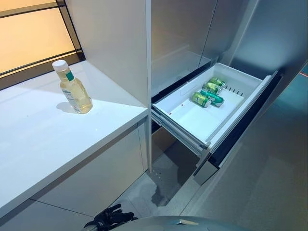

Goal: Put drinks into fridge and close the fridge

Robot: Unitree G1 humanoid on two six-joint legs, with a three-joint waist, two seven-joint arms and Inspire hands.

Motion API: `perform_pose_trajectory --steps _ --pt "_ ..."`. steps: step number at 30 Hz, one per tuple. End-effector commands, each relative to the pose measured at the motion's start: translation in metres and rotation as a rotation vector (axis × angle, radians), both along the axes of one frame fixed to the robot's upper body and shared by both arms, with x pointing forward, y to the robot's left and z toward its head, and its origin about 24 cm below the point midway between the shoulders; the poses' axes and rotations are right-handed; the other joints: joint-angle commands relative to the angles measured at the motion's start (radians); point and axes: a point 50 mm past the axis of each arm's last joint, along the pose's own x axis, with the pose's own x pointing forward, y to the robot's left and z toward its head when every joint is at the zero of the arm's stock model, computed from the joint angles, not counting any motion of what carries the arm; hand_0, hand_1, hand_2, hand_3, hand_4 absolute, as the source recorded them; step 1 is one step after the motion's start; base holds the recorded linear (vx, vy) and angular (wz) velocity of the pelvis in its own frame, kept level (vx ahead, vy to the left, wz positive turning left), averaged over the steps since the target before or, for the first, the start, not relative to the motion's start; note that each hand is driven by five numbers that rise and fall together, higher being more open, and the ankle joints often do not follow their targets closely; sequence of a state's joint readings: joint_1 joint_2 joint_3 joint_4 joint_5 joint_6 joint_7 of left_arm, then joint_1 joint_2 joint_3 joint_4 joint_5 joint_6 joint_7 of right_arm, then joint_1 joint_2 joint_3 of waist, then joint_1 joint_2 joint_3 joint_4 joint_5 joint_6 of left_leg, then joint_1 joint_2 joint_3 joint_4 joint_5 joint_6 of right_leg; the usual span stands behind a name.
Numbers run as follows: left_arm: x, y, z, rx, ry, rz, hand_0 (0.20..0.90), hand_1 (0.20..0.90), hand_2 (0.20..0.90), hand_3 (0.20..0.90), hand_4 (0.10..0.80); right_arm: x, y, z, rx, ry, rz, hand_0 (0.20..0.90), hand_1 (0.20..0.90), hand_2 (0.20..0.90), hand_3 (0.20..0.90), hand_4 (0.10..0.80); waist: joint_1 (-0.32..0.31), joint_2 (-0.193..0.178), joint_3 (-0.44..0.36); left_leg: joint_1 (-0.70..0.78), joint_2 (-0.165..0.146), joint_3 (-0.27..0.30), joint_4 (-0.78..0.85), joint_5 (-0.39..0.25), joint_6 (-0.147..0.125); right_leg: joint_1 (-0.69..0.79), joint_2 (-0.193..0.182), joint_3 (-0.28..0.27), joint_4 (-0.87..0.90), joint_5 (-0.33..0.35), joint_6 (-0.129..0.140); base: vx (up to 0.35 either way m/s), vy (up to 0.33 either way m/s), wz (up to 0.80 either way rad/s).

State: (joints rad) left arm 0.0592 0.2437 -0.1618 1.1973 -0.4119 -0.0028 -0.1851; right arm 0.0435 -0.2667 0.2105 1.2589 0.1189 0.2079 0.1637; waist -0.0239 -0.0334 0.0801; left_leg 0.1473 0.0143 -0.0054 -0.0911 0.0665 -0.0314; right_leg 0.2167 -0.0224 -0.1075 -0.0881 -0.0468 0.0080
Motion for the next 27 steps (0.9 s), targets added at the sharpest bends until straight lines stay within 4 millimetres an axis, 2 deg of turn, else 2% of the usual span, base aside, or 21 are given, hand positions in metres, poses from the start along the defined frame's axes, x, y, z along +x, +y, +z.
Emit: perform_pose_trajectory --steps 1,10,17,24,27 --pt "0.030 -0.020 0.002 -0.045 -0.072 -0.035 0.900 0.900 0.900 0.900 0.800 0.016 0.015 -0.001 0.078 -0.019 0.003 0.900 0.900 0.900 0.900 0.800 0.027 0.001 0.020 0.023 -0.051 0.032 0.027 -0.115 0.060 -0.070 -0.001 -0.010 0.050 0.037 0.043 0.000 0.000 0.00" --pt "0.031 -0.022 0.003 -0.080 -0.094 -0.048 0.900 0.900 0.900 0.900 0.800 0.013 0.013 -0.001 0.069 -0.017 -0.009 0.900 0.900 0.900 0.900 0.800 0.028 0.006 0.013 0.021 -0.051 0.029 0.024 -0.113 0.055 -0.069 -0.004 -0.022 0.048 0.038 0.047 0.022 0.005 0.01" --pt "0.040 -0.026 0.005 -0.095 -0.131 -0.089 0.900 0.900 0.900 0.900 0.800 0.016 0.014 -0.001 0.066 -0.019 -0.024 0.900 0.900 0.900 0.900 0.800 0.033 0.010 0.014 0.017 -0.054 0.021 0.023 -0.111 0.055 -0.070 -0.006 -0.029 0.047 0.040 0.047 0.002 0.002 0.01" --pt "0.055 -0.033 0.013 -0.052 -0.235 -0.352 0.900 0.900 0.900 0.900 0.800 0.019 0.012 0.000 0.063 -0.020 -0.010 0.900 0.900 0.900 0.900 0.800 0.031 0.013 0.014 0.017 -0.052 0.023 0.021 -0.109 0.052 -0.075 -0.006 -0.029 0.052 0.041 0.051 -0.002 0.000 0.00" --pt "0.075 -0.041 0.023 -0.041 -0.344 -0.471 0.900 0.900 0.900 0.900 0.800 0.021 0.009 0.001 0.061 -0.020 0.011 0.900 0.900 0.900 0.900 0.800 0.025 0.014 0.014 0.018 -0.049 0.029 0.018 -0.109 0.050 -0.079 -0.004 -0.024 0.053 0.043 0.055 0.000 0.000 0.00"
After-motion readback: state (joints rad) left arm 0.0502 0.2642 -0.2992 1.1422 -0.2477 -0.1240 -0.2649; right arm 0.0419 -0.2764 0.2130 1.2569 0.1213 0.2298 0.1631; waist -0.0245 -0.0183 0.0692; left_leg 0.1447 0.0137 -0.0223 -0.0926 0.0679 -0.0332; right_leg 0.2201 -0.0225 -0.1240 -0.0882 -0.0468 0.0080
